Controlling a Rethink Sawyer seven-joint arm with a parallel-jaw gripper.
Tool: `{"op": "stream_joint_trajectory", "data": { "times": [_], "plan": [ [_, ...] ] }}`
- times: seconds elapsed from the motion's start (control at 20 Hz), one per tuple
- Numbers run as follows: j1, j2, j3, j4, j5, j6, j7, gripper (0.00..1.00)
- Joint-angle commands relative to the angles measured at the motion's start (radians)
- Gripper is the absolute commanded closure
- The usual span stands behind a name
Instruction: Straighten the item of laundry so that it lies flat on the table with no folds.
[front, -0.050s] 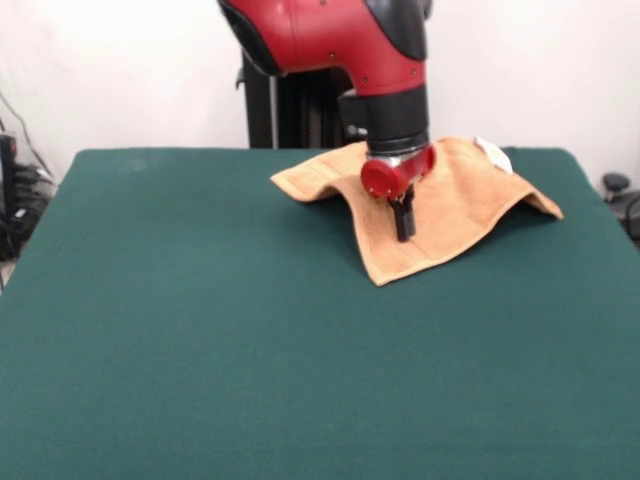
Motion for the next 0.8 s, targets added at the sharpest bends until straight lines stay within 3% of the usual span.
{"op": "stream_joint_trajectory", "data": {
  "times": [0.05, 0.8],
  "plan": [
    [-0.009, 0.308, -0.030, -0.383, 0.061, -0.047, 0.209, 1.00],
    [-0.070, 0.396, 0.032, -0.502, -0.060, -0.117, 0.229, 1.00]
  ]
}}
